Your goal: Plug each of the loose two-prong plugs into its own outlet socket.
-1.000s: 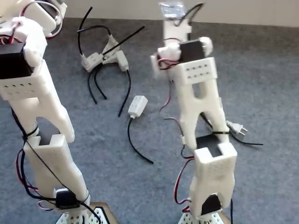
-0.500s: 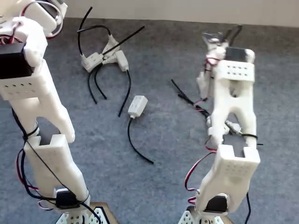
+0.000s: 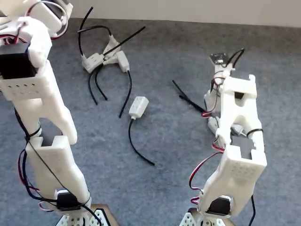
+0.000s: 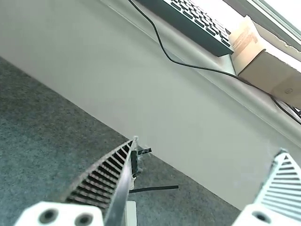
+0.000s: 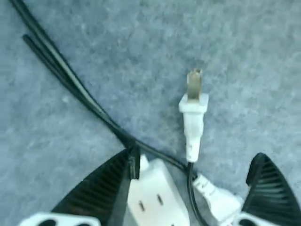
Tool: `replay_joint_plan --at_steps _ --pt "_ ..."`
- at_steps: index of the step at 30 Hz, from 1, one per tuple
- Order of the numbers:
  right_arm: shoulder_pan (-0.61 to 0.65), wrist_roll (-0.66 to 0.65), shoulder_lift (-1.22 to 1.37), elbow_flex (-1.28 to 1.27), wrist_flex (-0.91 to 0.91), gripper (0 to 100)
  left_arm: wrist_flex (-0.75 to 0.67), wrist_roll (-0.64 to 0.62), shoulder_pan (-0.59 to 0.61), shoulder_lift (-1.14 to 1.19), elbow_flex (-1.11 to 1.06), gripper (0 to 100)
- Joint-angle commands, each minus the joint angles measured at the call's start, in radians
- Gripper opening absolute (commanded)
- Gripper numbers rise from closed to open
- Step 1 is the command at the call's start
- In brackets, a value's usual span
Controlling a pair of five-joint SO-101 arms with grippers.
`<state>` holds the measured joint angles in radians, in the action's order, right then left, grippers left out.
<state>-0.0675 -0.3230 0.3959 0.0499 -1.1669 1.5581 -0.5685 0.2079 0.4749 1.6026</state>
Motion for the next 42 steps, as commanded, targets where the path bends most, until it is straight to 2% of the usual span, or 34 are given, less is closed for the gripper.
replay_joint_plan --at_steps 1,7,13,24,27,33,37,42 --pt "-0.013 -0.009 -0.064 -0.041 0.117 35.0 -0.011 -0.006 -0.018 -0.005 0.01 42" --pt "-0.015 -0.006 -0.062 -0.127 0.259 33.7 -0.011 -0.006 -0.018 -0.005 0.01 42" --pt "-0.039 -0.009 -0.062 -0.177 0.377 20.6 -0.011 -0.006 -0.018 -0.005 0.008 42" --pt "-0.071 -0.043 0.002 -0.143 0.42 19.8 -0.011 -0.006 -0.018 -0.005 0.008 42" --pt "-0.099 -0.043 0.062 -0.099 0.414 18.5 -0.011 -0.006 -0.018 -0.005 0.008 42" --pt "-0.137 -0.046 0.124 -0.035 0.381 7.2 -0.011 -0.006 -0.018 -0.005 0.008 42" --pt "-0.137 -0.112 0.125 0.036 0.268 7.1 -0.011 -0.006 -0.018 -0.005 0.008 42" --pt "-0.136 -0.12 0.124 0.205 0.113 7.0 -0.011 -0.006 -0.018 -0.005 0.008 42"
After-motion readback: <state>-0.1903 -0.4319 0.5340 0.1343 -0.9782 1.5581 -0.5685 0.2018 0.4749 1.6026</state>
